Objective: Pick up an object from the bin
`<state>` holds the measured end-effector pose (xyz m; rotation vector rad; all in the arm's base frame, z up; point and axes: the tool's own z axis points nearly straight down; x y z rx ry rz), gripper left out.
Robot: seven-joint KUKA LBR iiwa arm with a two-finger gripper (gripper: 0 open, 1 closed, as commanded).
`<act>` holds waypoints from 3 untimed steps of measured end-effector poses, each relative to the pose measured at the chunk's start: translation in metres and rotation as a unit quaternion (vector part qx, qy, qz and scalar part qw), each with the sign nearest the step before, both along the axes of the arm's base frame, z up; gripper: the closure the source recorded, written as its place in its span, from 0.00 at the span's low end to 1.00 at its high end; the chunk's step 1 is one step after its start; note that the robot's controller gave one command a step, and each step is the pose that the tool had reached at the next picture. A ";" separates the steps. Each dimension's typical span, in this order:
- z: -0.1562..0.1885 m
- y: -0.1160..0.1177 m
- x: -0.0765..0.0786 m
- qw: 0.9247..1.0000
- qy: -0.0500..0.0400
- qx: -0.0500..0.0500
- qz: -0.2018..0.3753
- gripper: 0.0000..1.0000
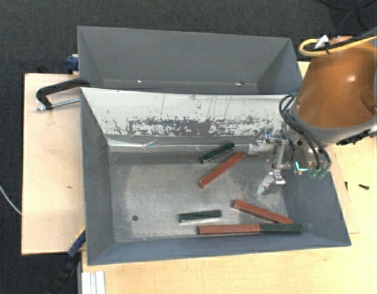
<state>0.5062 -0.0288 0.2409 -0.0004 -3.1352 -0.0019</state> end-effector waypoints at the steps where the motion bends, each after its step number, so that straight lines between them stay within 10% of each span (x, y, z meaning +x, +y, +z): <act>1: 0.003 0.000 0.001 1.000 -0.003 0.000 0.000 0.00; 3: -0.104 0.005 0.032 0.999 -0.006 0.000 0.031 0.00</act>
Offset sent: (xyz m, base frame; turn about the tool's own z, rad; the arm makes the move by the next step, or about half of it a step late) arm 0.0752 0.0139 -0.1438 -0.0850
